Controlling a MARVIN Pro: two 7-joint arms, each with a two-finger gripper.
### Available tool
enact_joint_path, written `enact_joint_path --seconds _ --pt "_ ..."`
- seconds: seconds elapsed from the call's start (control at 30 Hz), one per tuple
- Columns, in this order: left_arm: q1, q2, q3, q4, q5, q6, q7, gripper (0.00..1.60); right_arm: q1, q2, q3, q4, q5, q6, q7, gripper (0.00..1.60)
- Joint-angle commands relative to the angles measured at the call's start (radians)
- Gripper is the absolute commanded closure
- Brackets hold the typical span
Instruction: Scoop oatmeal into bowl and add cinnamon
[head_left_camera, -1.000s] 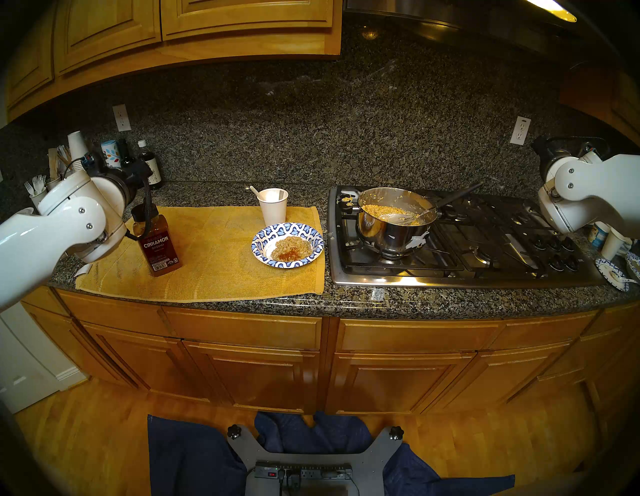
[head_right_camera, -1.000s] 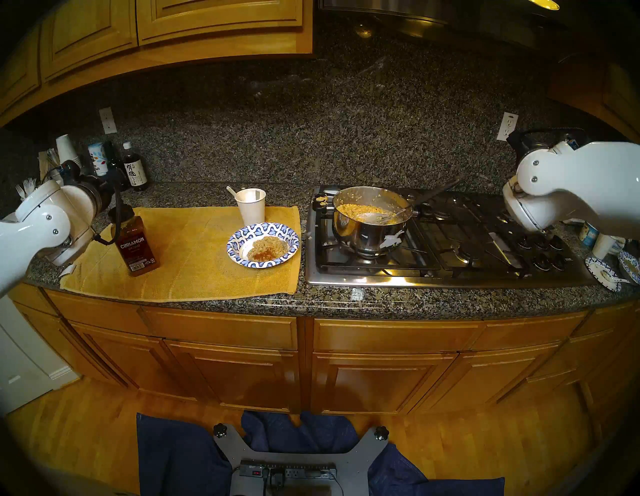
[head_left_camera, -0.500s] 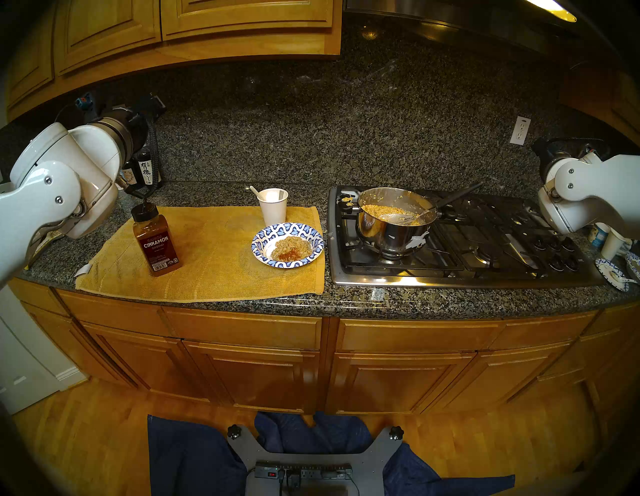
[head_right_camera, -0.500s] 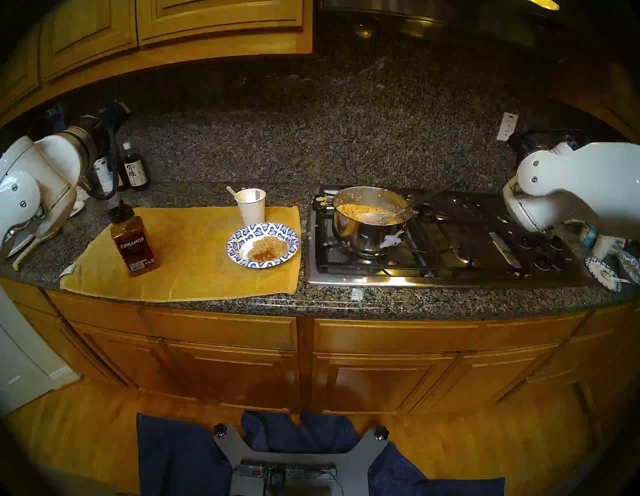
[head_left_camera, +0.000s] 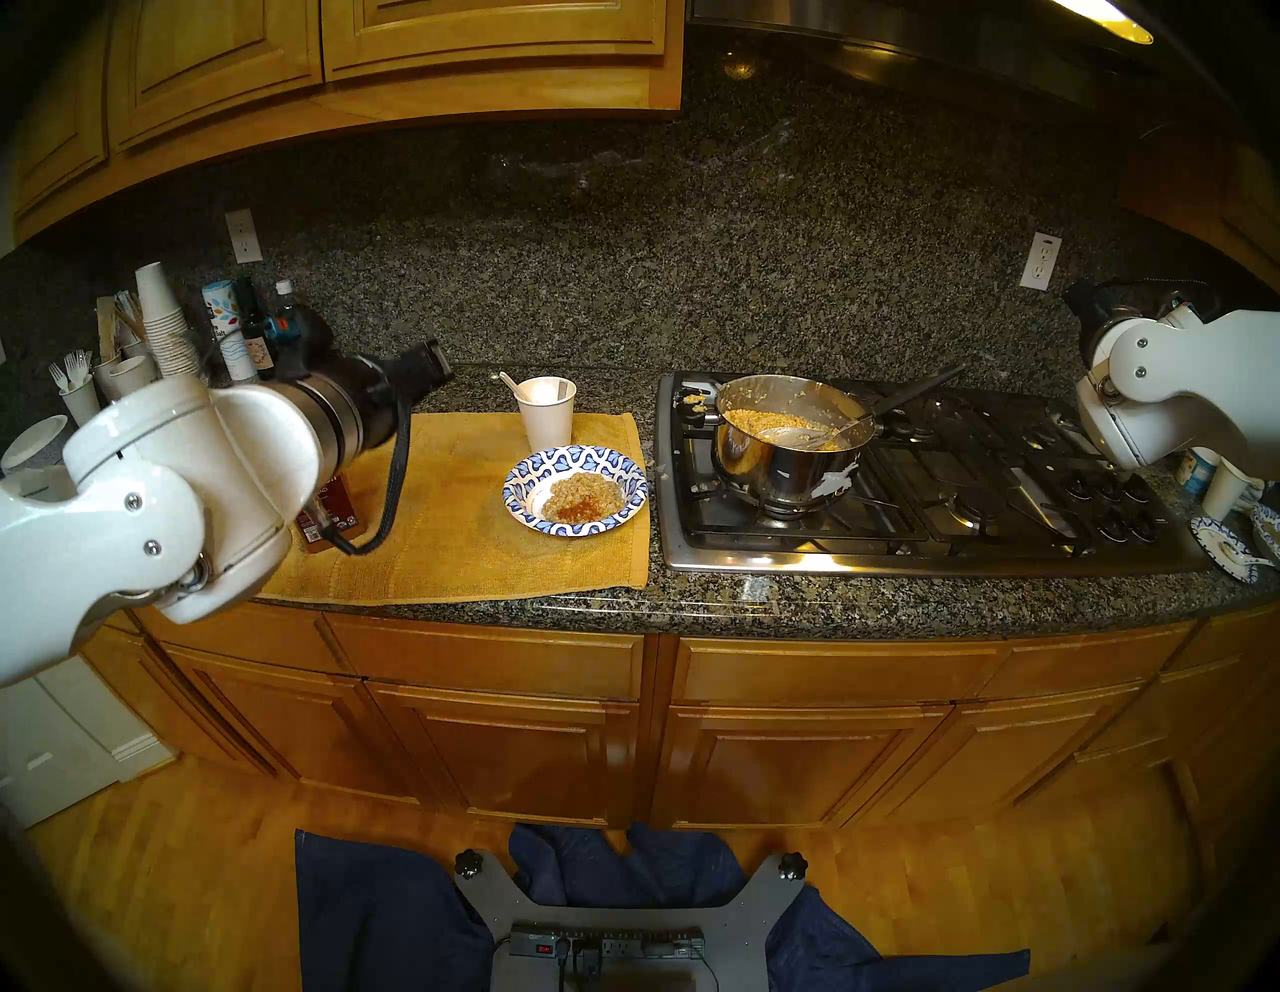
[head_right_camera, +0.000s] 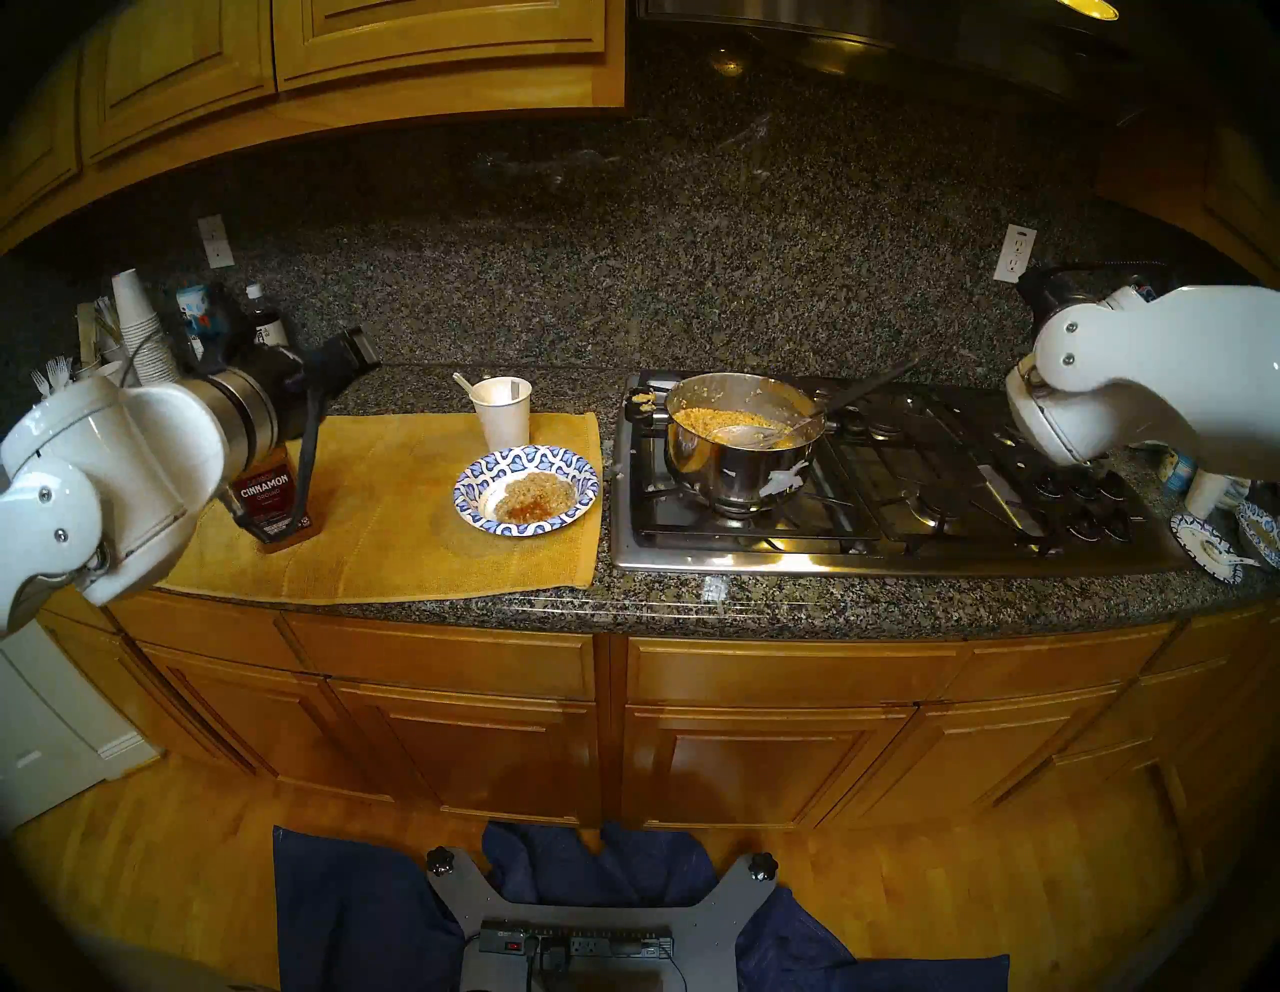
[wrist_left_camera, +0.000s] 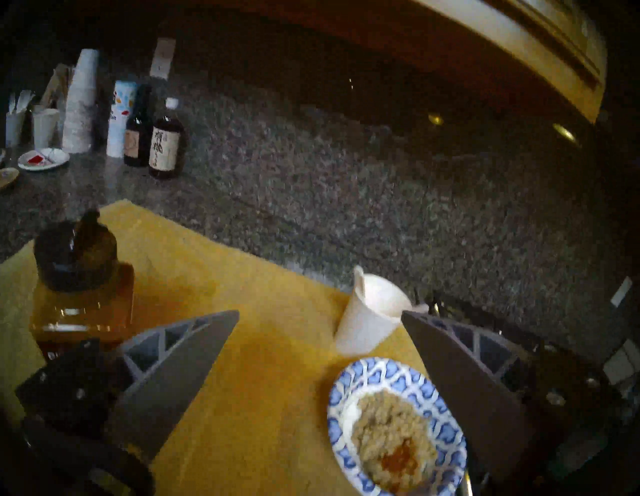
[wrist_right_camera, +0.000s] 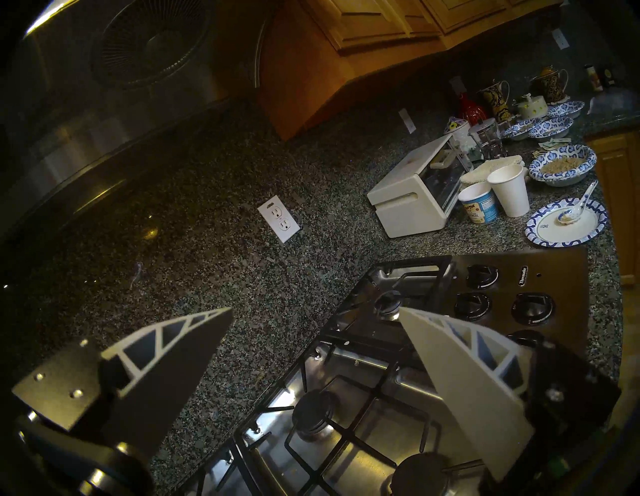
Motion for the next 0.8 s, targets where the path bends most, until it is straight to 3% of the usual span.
enact_joint_path --seconds 0.0,0.37,0.77 --pt "0.032 -0.036 0.046 -0.004 0.05 0.069 -0.102 0.0 0.025 -0.011 0.018 0.012 -0.008 0.0 -0.008 0.0" --pt "0.028 -0.099 0.1 -0.004 0.208 0.176 -0.24 0.0 0.027 -0.015 0.02 0.013 -0.006 0.0 -0.013 0.0" --pt "0.038 -0.146 0.136 -0.004 0.444 0.19 -0.291 0.0 0.03 -0.02 0.021 0.014 -0.008 0.0 -0.022 0.0"
